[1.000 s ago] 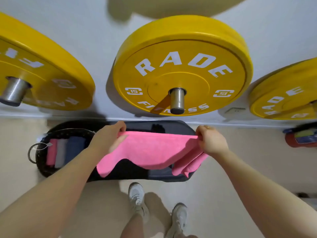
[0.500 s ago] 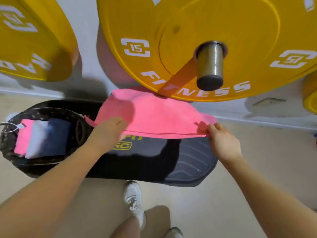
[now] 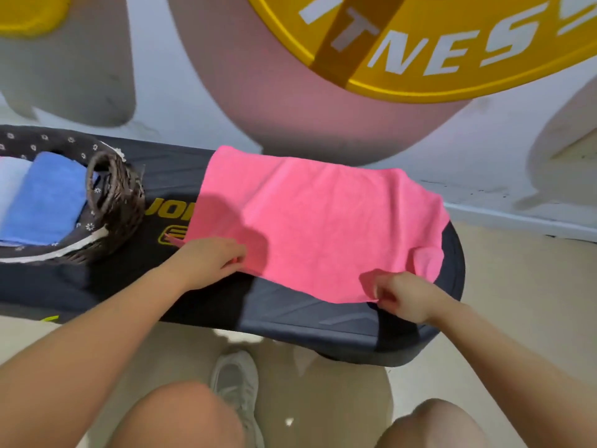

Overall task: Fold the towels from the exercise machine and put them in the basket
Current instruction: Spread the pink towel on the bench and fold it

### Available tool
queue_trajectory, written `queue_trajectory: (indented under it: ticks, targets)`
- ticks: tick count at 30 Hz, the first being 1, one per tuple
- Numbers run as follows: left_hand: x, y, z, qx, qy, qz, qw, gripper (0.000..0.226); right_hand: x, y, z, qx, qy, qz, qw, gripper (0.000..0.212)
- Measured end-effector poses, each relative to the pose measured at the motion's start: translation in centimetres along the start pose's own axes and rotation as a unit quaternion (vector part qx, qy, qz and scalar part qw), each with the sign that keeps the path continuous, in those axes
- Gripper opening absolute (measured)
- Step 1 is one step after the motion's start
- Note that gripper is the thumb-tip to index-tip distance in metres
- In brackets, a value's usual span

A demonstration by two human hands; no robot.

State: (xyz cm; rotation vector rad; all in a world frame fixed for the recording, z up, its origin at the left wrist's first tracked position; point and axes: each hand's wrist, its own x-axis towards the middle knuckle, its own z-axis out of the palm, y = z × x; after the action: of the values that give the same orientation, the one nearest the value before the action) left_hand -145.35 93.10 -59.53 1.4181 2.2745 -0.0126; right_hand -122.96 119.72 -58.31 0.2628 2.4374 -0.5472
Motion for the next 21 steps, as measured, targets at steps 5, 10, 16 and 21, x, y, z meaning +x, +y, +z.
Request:
queue_trajectory:
  ticks: [5, 10, 16, 21]
  targets:
    - [-1.5, 0.5, 0.3, -0.025, -0.016, -0.029, 0.999, 0.02, -0.7, -1.2, 0.1, -0.023, -0.122, 0.027, 0.992, 0.008]
    - [-3.7, 1.2, 1.8, -0.191, 0.026, -0.05, 0.98, 0.025, 0.3, -4.2, 0.1, 0.047, -0.078, -0.005, 0.996, 0.015]
    - [-5.6, -0.1, 2.6, -0.11, 0.177, -0.232, 0.95, 0.023, 6.9, -9.8, -0.3, 0.06, 0.111, -0.067, 0.99, 0.016]
    - [-6.6, -2.4, 4.6, -0.078, 0.176, -0.353, 0.916, 0.031, 13.3, -16.2, -0.7, 0.049, 0.202, -0.109, 0.972, 0.024]
